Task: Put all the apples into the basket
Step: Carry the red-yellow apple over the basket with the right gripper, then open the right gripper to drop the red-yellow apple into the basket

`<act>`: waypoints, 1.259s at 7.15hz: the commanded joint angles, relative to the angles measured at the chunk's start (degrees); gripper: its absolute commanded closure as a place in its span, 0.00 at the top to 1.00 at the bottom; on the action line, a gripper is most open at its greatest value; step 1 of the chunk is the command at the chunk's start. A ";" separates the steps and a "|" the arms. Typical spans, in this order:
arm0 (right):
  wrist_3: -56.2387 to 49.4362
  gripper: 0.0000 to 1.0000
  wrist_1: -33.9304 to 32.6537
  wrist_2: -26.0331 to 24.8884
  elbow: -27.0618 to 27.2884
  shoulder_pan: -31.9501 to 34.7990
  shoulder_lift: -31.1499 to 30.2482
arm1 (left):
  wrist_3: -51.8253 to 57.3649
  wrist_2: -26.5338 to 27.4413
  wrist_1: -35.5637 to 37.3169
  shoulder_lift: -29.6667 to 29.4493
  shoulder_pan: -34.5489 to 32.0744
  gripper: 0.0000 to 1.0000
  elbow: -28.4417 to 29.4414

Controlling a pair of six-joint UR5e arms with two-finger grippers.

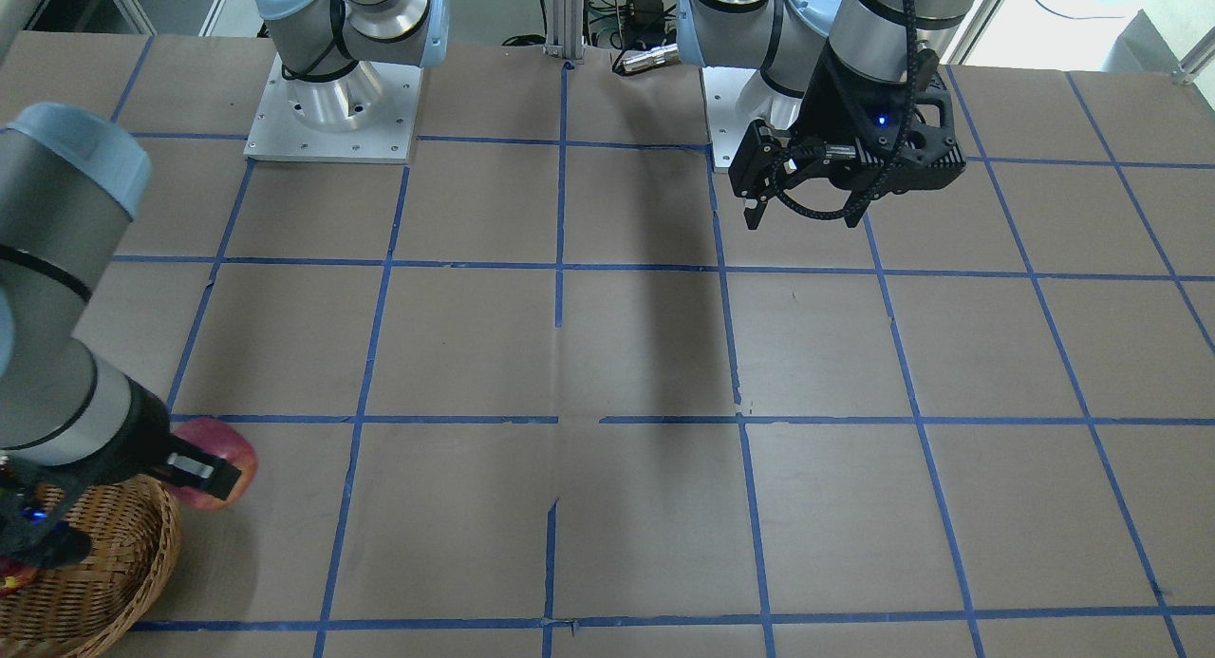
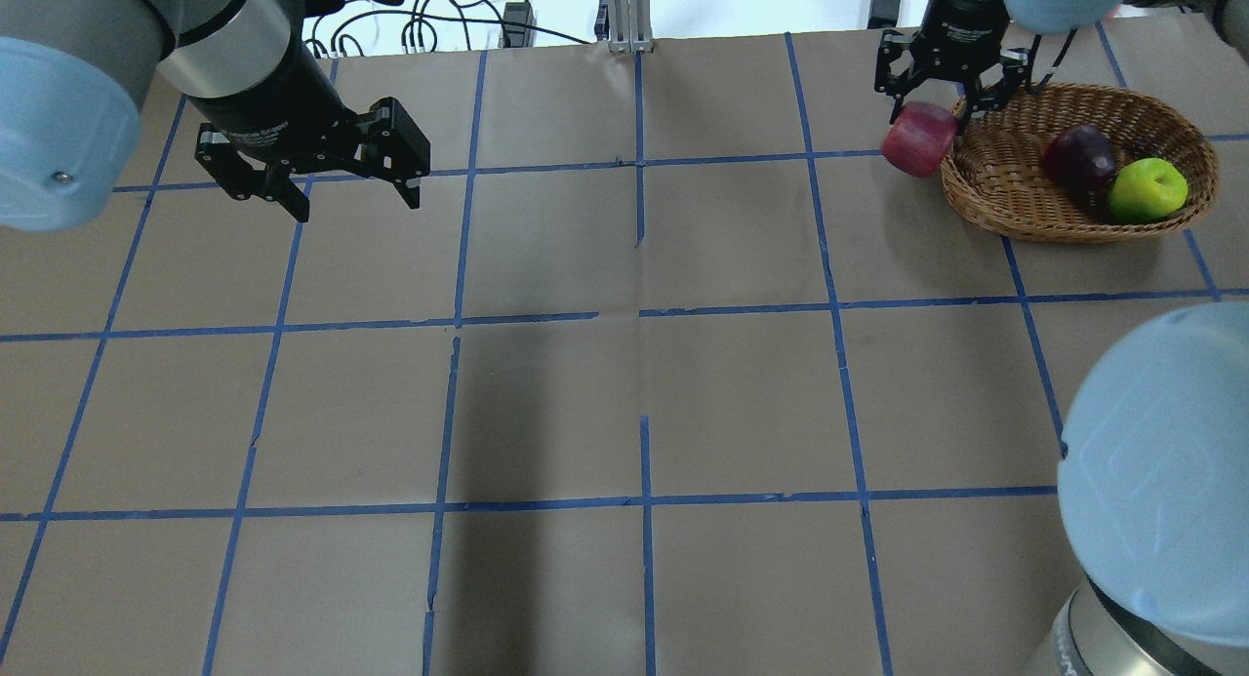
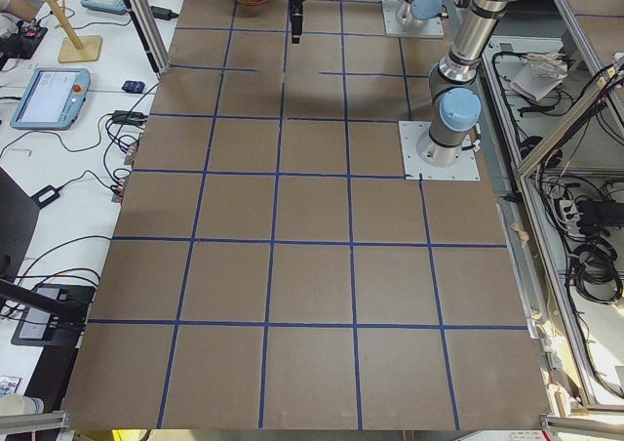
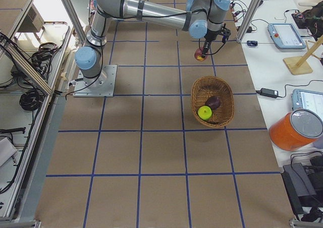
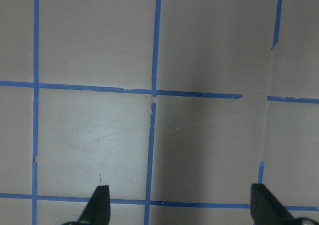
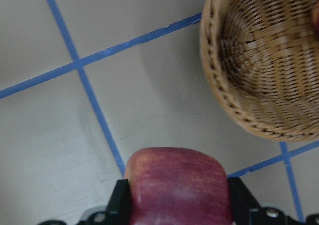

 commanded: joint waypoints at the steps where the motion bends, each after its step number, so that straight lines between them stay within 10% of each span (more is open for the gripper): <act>1: -10.70 0.00 -2.72 -4.37 -0.55 -8.51 2.22 | 0.00 0.07 0.00 0.03 0.00 1.00 -0.04; 3: -10.91 0.99 -10.44 -3.85 -0.20 -9.17 4.61 | 0.00 0.25 -0.09 0.12 -0.09 1.00 -0.39; 9: -9.94 1.00 20.49 2.03 -0.21 -4.97 -15.55 | 0.00 0.25 -0.26 0.12 -0.09 1.00 0.13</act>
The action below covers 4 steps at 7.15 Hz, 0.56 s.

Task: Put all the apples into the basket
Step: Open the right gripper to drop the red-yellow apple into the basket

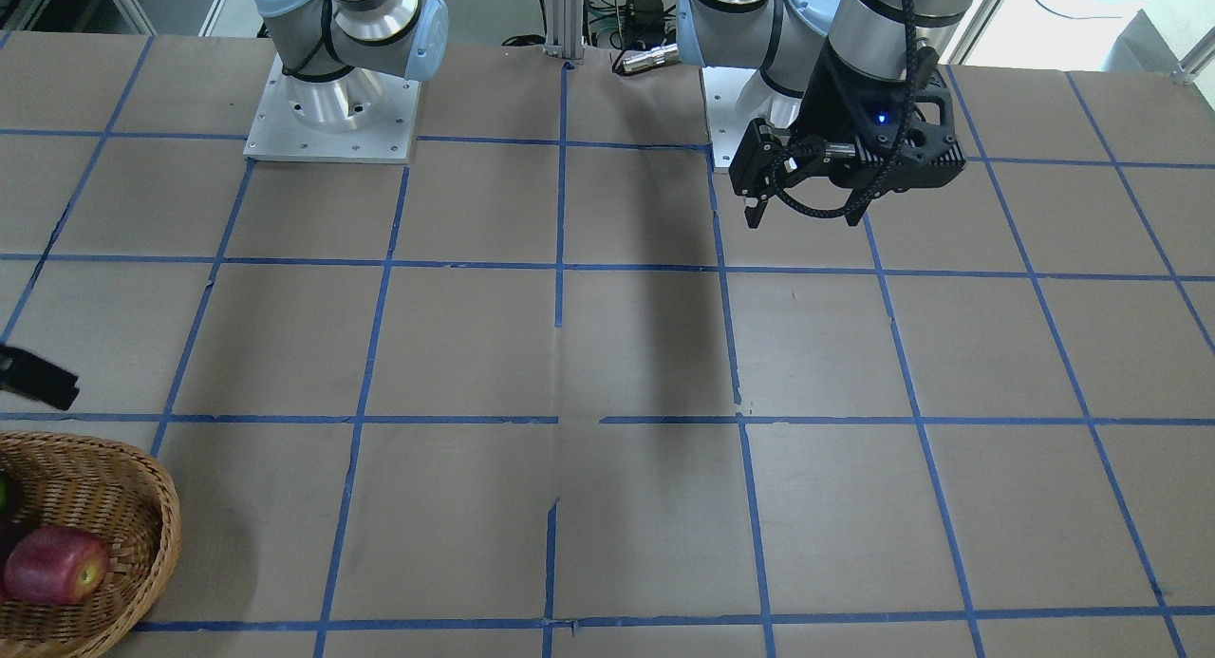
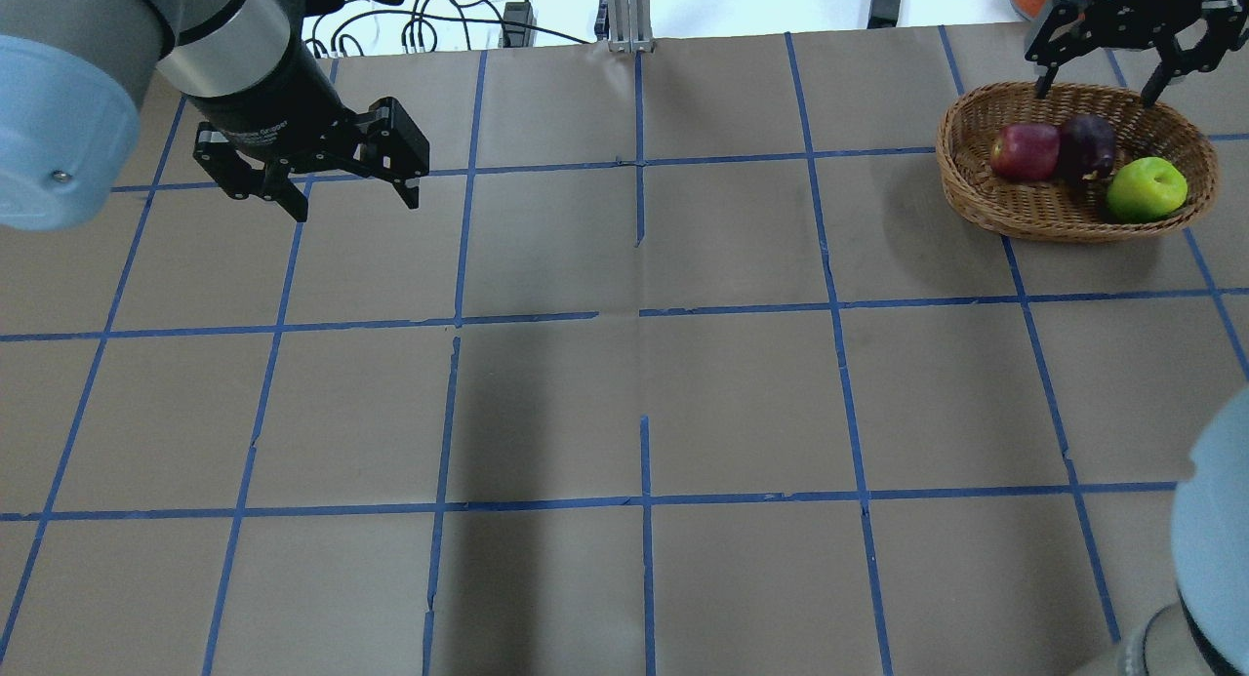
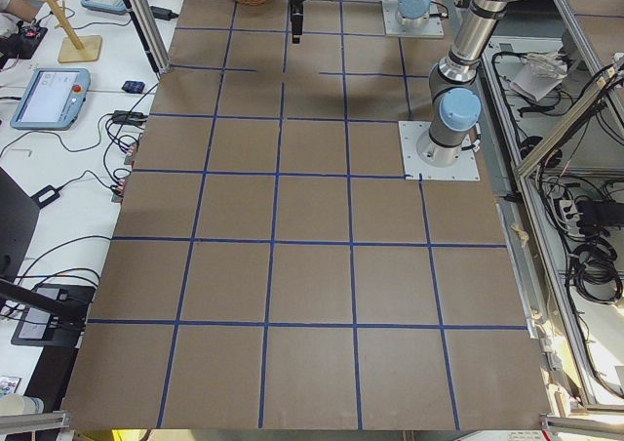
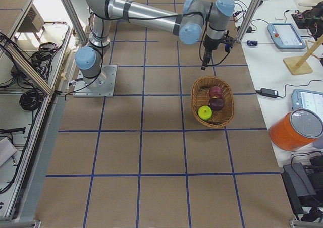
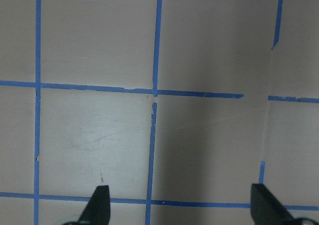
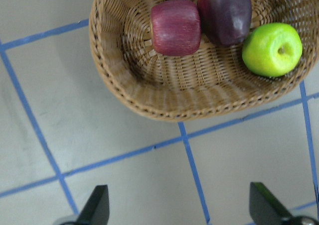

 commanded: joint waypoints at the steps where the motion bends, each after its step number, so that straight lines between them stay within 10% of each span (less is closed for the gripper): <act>1: 1.34 1.00 11.57 2.25 1.28 4.95 -8.96 | 0.00 0.00 -0.03 0.00 0.00 1.00 -0.07; 4: 4.24 1.00 10.92 2.17 6.45 16.47 -11.63 | 0.00 0.00 -0.03 -0.09 -0.09 1.00 -0.07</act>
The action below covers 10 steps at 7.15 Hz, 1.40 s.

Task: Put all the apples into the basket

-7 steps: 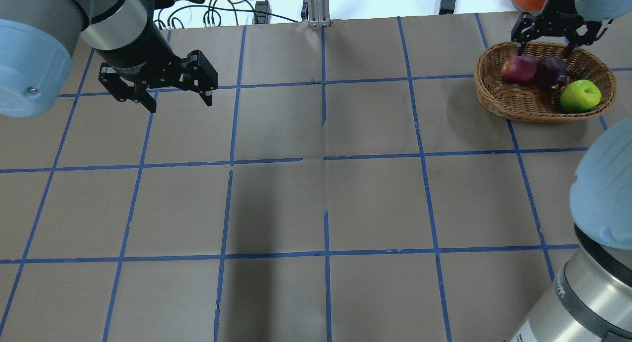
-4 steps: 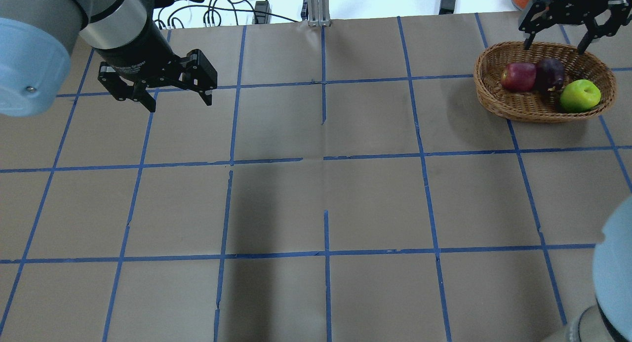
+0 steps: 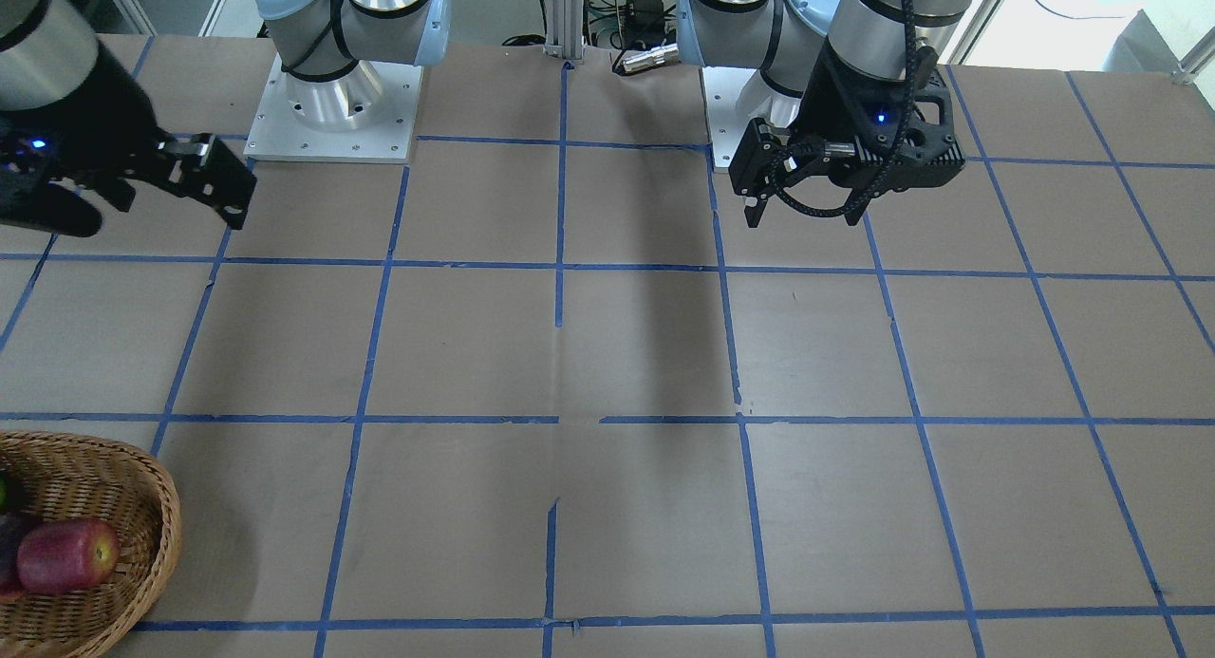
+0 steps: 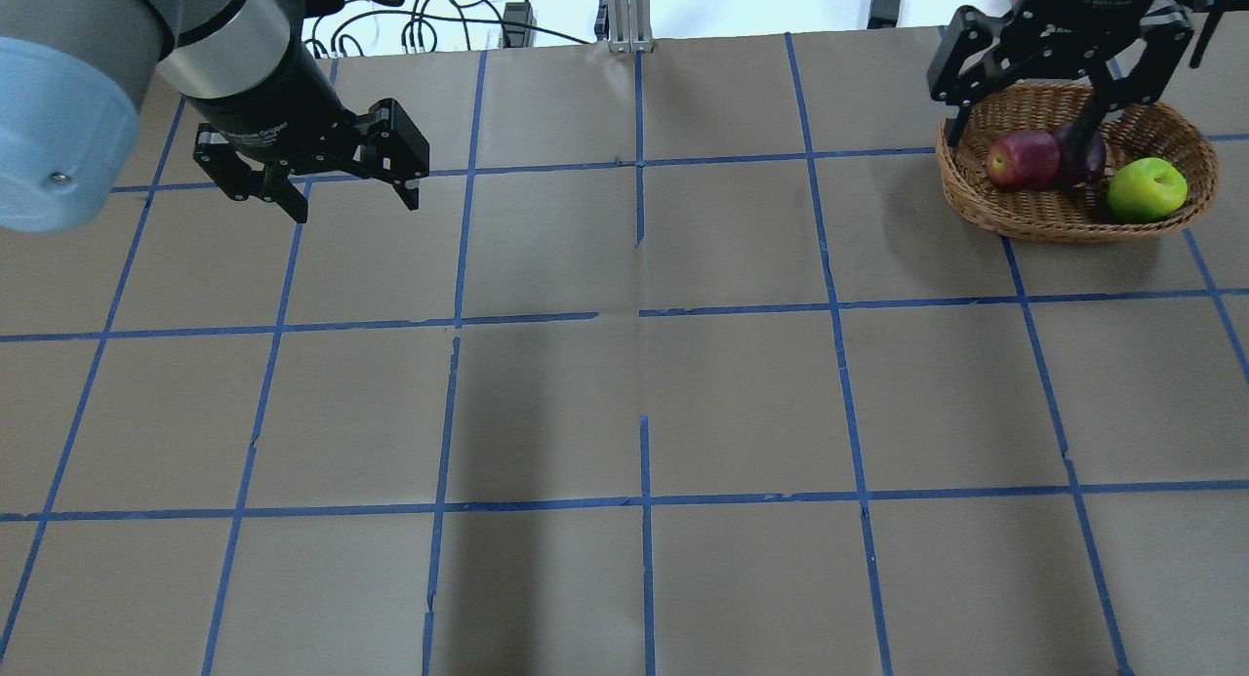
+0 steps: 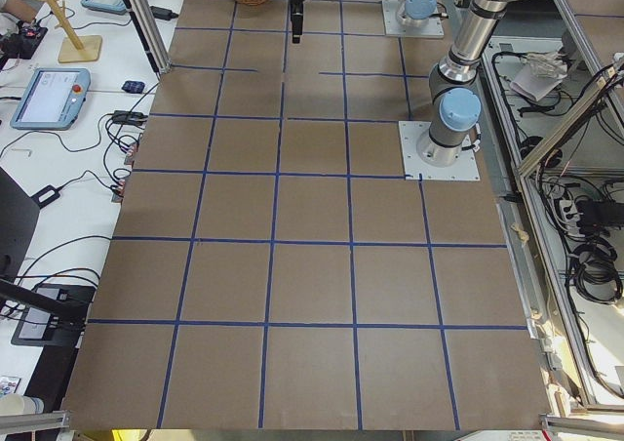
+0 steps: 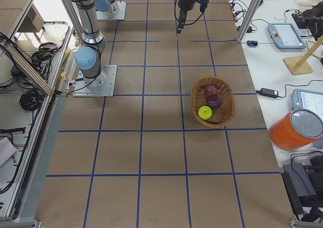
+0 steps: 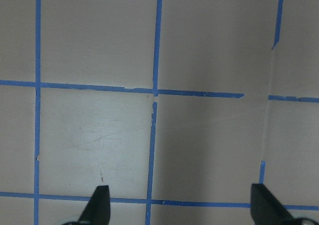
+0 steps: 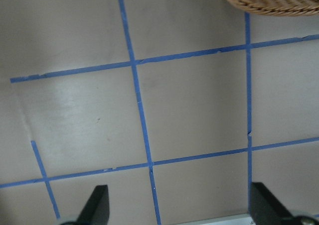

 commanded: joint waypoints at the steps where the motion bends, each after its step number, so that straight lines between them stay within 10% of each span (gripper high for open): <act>1: 3.20 1.00 -0.14 0.24 4.08 4.71 -2.36 | 0.00 0.04 0.00 0.01 -0.06 1.00 -0.01; 10: 0.85 1.00 -6.71 3.23 9.81 2.78 -5.98 | 0.00 0.04 -0.35 0.37 -0.06 1.00 -0.09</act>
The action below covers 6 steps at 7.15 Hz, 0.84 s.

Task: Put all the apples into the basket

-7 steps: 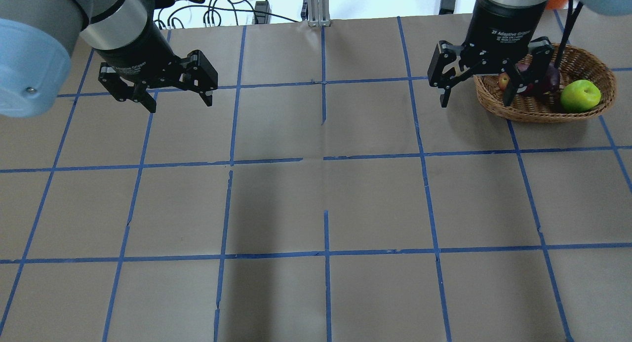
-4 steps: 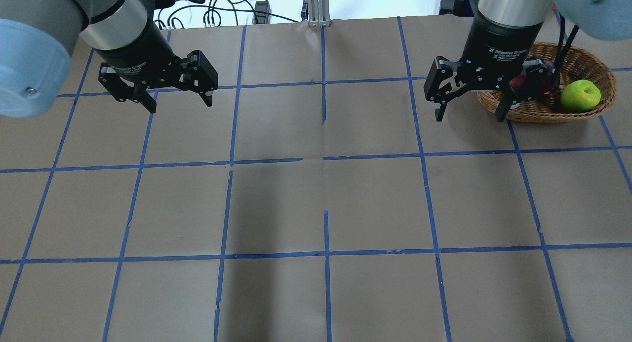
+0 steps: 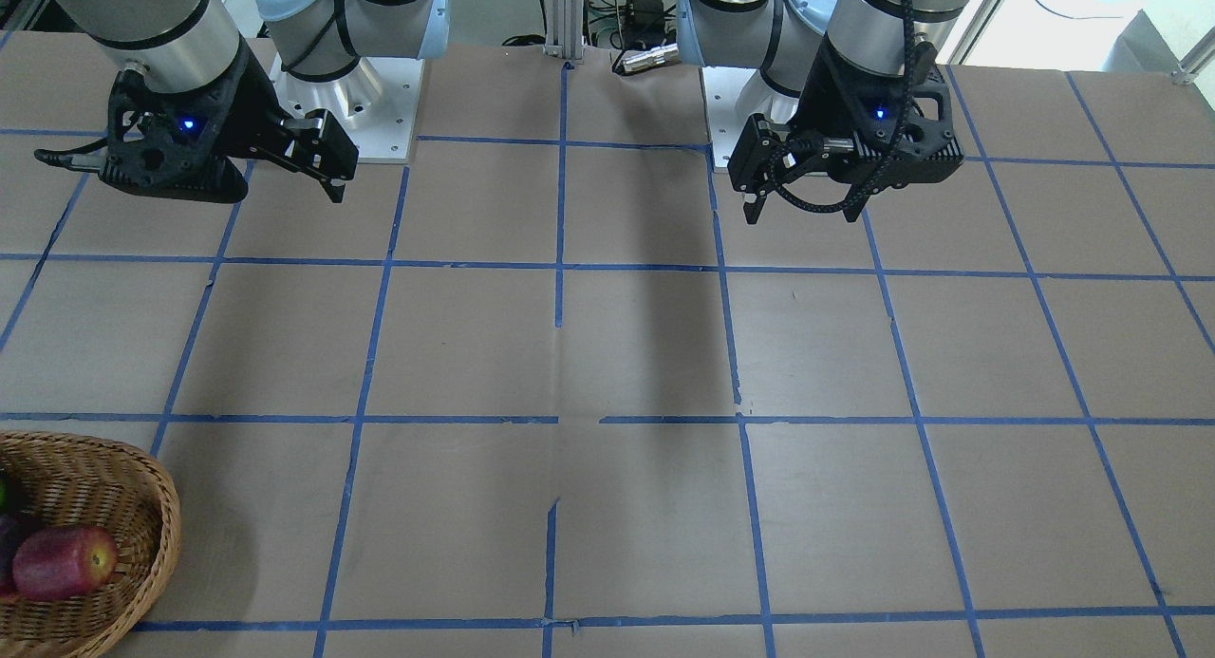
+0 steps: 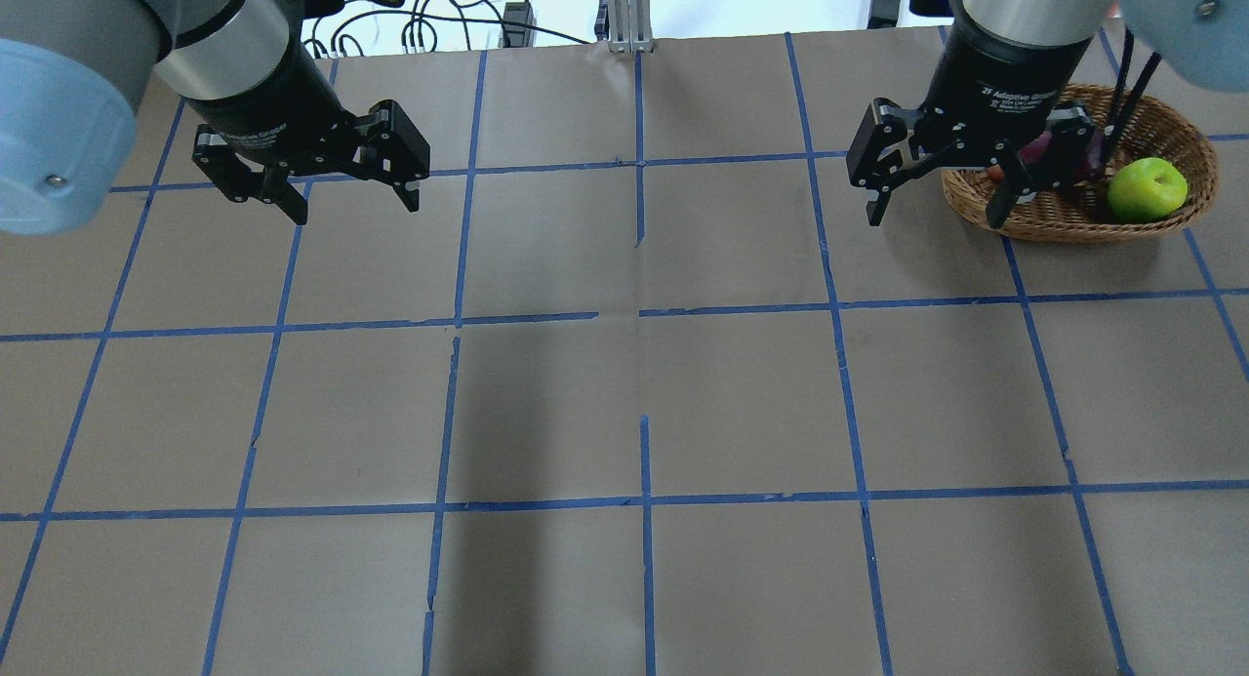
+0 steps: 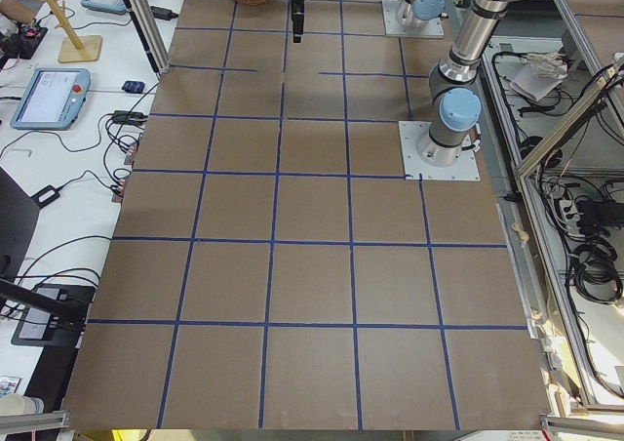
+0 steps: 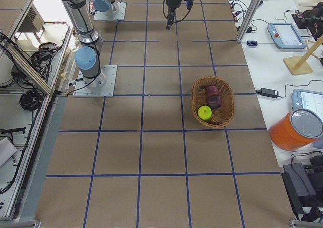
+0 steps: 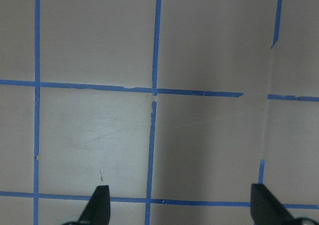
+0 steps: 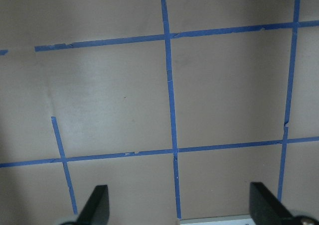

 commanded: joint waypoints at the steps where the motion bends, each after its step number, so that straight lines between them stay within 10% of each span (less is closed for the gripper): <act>1: 0.11 1.00 -2.70 0.09 0.32 0.03 -0.41 | 0.00 0.07 -0.04 0.04 0.00 1.00 -0.01; 6: -0.33 1.00 -2.72 0.09 0.94 0.11 -0.41 | 0.00 -0.02 -0.04 0.13 0.00 1.00 -0.01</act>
